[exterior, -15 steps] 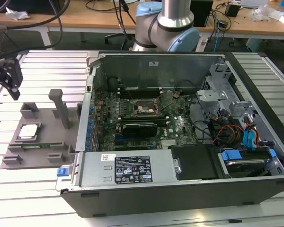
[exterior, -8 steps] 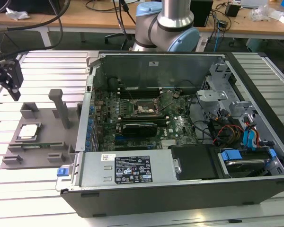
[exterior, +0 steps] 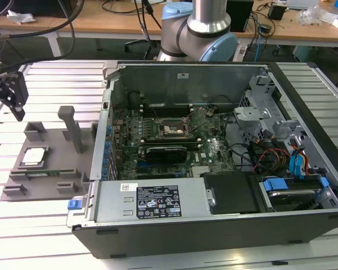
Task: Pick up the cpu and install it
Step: 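Pick up the cpu and move it towards the insertion slot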
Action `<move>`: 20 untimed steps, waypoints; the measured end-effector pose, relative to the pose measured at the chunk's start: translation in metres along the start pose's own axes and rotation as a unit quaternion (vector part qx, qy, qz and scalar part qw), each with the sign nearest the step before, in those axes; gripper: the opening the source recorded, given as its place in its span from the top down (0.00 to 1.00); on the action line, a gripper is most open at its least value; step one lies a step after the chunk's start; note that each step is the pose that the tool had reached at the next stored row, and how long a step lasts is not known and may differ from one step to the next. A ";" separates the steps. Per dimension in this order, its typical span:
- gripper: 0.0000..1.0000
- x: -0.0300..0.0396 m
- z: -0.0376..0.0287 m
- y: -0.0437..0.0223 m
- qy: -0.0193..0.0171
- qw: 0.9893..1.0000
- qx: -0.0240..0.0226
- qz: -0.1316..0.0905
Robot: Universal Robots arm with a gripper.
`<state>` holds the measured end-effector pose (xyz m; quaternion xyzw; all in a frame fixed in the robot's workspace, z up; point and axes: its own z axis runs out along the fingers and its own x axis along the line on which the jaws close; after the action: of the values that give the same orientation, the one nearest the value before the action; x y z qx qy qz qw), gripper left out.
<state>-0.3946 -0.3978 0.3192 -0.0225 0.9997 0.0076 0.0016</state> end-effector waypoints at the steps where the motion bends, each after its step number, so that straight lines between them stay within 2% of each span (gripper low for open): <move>1: 0.34 0.0000 0.0003 0.0000 0.000 1.000 0.000 0.000; 20: 0.34 0.0000 0.0079 -0.0001 0.000 1.000 0.000 0.000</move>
<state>-0.3946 -0.3978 0.3113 -0.0225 0.9997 0.0075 0.0016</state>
